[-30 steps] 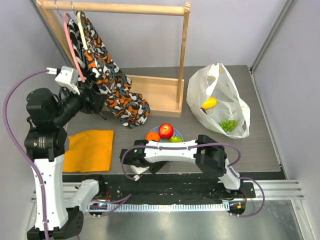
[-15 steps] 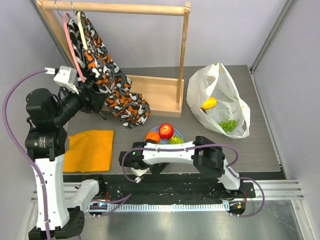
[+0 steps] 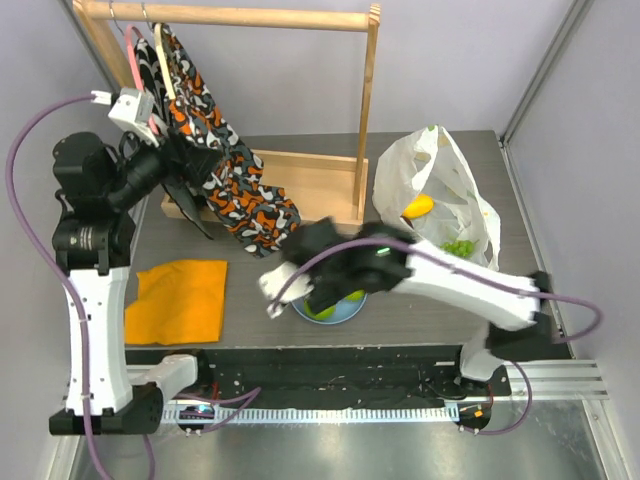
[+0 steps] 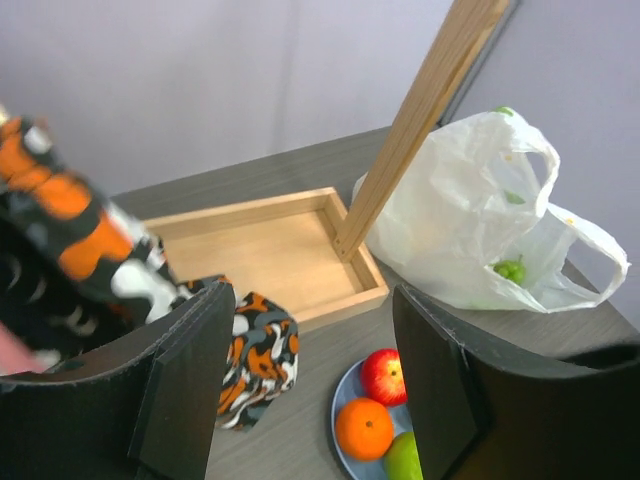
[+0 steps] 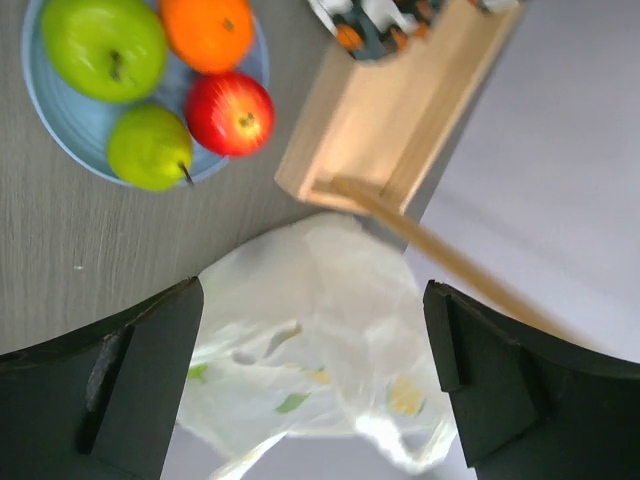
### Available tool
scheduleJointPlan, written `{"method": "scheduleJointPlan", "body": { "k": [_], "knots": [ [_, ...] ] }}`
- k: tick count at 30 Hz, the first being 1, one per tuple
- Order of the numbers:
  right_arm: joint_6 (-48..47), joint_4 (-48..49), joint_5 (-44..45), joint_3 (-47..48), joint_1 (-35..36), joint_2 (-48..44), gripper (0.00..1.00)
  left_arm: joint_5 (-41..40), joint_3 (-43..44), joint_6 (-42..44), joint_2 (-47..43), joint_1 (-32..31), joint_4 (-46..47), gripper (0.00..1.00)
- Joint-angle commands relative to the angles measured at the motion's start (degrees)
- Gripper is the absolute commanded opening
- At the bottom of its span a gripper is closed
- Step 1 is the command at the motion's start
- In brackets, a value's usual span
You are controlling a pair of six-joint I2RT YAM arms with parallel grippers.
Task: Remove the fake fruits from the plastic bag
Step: Place the fake fruit on the plate, then take out the fake fruit from the plastic bag.
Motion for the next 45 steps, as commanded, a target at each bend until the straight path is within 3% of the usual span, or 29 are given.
{"method": "scheduleJointPlan", "body": {
  "k": [1,2,4,5,9,11,15,20,21,27,35,45],
  "knots": [
    [6.18,-7.21,-6.86,-2.38,-11.16,-14.97,1.0,-0.66,5.13,1.67,4.63,-7.79,4.0,0.68],
    [6.71,-6.33,-8.61,-4.83,-19.45,-17.51,1.0,-1.37,5.92,3.34,5.86,-9.74,3.04,0.68],
    [6.37,-4.13,-13.54,-9.65,-27.5,-24.28,0.99,-4.0,8.64,8.68,10.08,-16.41,1.72,0.68],
    [6.02,-3.34,-14.77,-11.77,-34.76,-28.4,0.98,-4.88,10.83,10.28,13.14,-18.79,0.15,0.68],
    [6.62,1.22,-18.29,-23.2,-45.54,-36.15,0.93,-7.43,16.37,17.23,21.84,-33.0,-3.2,0.68],
    [9.6,3.16,-21.01,-29.44,-48.62,-36.96,0.89,-8.93,17.26,20.73,24.67,-37.16,-4.87,0.67],
    [12.25,10.79,-28.74,-36.31,-60.71,-34.16,0.81,-8.85,14.29,21.2,28.19,-43.5,-4.97,0.65],
    [14.17,16.87,-35.53,-34.74,-74.81,-19.76,0.68,-11.12,7.96,20.14,28.2,-43.86,-1.89,0.63],
    [14.71,19.49,-35.18,-34.3,-75.17,-17.65,0.62,-11.83,7.25,20.66,28.2,-43.86,-1.37,0.63],
    [19.19,25.4,-36.32,-31.84,-75.88,-4.11,0.59,-13.59,6.89,20.93,29.52,-43.86,-1.45,0.63],
    [21.48,25.85,-40.26,-37.89,-56.13,-3.74,0.61,-15.44,7.95,21.54,32.33,-43.86,-2.85,0.64],
    [29.65,34.81,-37.03,-32.02,-63.57,-0.85,0.61,-16.05,10.06,22.07,34.97,-43.86,-4.7,0.64]
  ]
}}
